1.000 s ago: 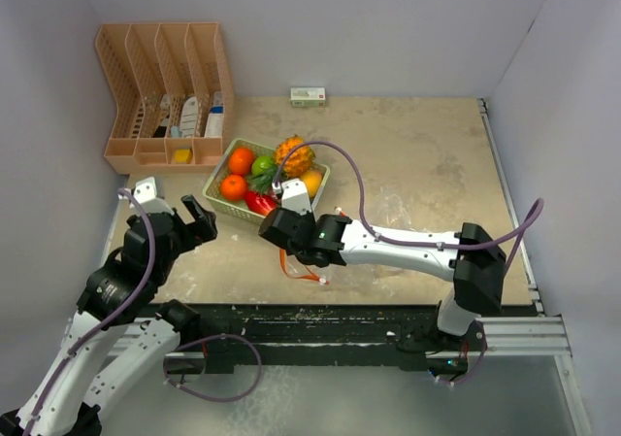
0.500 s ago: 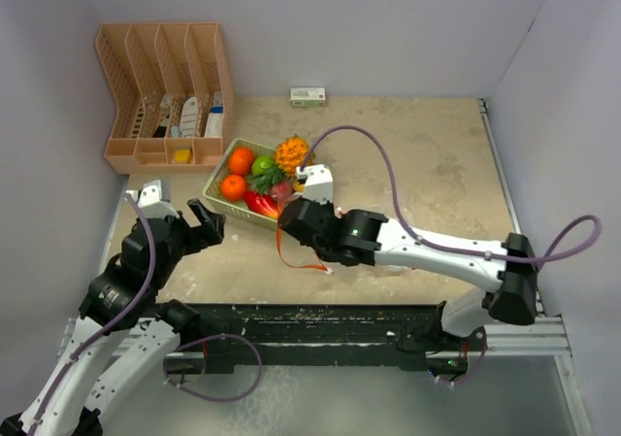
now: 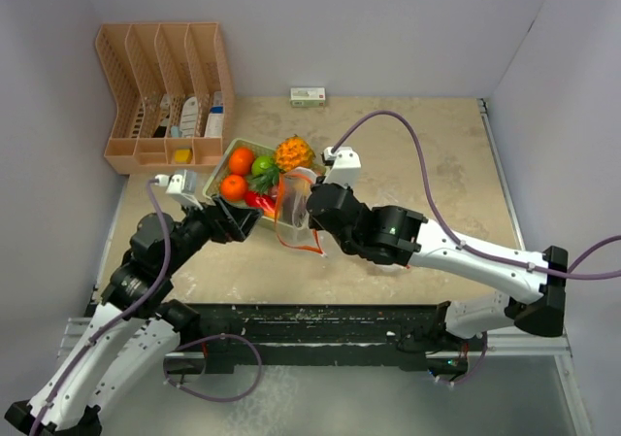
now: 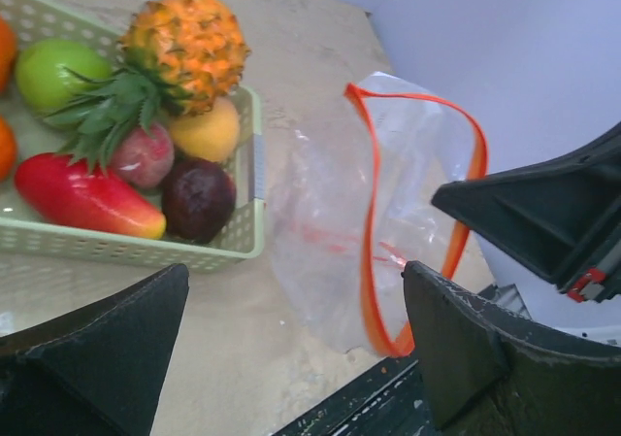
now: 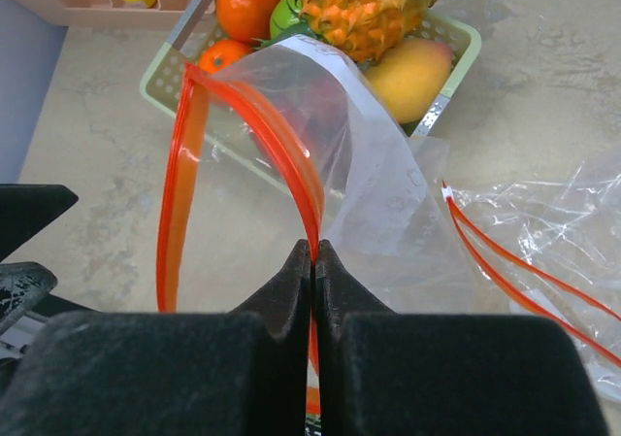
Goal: Place the food in the zip-top bag and seal the zipper
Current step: Pick up the zipper food storage bag at the center of the board, then open the zipper of the food storage bag at the center of the board.
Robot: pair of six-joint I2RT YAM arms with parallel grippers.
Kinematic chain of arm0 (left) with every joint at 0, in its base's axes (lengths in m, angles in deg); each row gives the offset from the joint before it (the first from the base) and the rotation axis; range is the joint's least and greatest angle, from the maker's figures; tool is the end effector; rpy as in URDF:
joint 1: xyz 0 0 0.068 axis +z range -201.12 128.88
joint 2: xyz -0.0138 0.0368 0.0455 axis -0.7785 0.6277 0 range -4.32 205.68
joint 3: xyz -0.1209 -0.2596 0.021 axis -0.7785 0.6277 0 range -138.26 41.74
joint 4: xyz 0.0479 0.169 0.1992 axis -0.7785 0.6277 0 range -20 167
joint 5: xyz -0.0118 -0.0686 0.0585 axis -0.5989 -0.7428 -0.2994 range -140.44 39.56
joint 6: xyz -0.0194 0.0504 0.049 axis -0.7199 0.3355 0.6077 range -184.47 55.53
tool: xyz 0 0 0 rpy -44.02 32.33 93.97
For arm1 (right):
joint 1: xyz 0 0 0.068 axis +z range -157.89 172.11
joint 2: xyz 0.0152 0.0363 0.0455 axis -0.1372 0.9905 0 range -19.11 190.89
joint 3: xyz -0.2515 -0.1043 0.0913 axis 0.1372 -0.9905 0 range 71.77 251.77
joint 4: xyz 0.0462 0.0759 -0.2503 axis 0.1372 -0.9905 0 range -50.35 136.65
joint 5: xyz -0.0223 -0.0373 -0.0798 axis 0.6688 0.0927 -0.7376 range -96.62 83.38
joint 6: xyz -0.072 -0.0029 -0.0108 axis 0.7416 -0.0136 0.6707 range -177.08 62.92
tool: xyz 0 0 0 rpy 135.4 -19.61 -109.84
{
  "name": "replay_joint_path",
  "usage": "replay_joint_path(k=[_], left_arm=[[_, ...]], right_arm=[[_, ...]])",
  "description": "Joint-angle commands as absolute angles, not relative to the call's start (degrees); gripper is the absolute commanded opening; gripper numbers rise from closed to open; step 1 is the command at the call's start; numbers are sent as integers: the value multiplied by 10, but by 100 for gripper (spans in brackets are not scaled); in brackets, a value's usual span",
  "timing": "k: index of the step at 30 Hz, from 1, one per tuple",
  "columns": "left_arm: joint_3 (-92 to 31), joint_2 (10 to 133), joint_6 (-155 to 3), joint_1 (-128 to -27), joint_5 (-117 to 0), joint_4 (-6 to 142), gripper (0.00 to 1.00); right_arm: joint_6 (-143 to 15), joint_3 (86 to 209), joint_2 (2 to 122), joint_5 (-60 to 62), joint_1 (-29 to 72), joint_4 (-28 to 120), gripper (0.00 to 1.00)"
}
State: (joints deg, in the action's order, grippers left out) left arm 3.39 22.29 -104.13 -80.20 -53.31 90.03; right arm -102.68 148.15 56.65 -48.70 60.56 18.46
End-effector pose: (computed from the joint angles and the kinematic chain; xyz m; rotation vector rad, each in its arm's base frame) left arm 0.1173 -0.0688 0.3285 -0.1275 1.8018 -0.9190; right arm 0.1500 0.2694 0.3914 0.0583 1.9635 0.5719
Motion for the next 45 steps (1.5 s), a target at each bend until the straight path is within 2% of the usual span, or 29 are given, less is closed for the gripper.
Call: replay_joint_path(k=[1, 5, 11, 20, 21, 27, 28, 29, 38, 44, 45], left_arm=[[35, 263, -1081, -805, -607, 788, 93], [55, 288, -1103, -805, -633, 735, 90], [81, 326, -1125, -806, -676, 673, 79], [94, 388, -1134, -820, -680, 638, 74], [95, 395, -1136, -823, -681, 632, 69], [87, 397, -1128, -831, -678, 633, 9], [79, 388, -1120, -831, -665, 657, 2], [66, 376, -1111, -831, -652, 684, 0], [-160, 321, -961, -831, -445, 1047, 0], [-233, 340, -929, -831, -366, 1166, 0], [-233, 341, -929, -831, -366, 1170, 0]], right_arm=[[-1009, 1495, 572, -508, 603, 225, 0], [-1000, 1500, 578, -506, 601, 239, 0], [-992, 1515, 586, -504, 598, 242, 0], [-987, 1516, 578, -486, 598, 254, 0], [-987, 1516, 575, -484, 598, 254, 0], [-987, 1512, 549, -501, 598, 242, 0], [-987, 1511, 544, -507, 598, 236, 0], [-988, 1511, 540, -512, 598, 228, 0], [-1026, 1505, 515, -558, 598, 108, 0], [-1032, 1521, 546, -554, 597, 67, 0], [-1033, 1526, 552, -545, 597, 66, 6]])
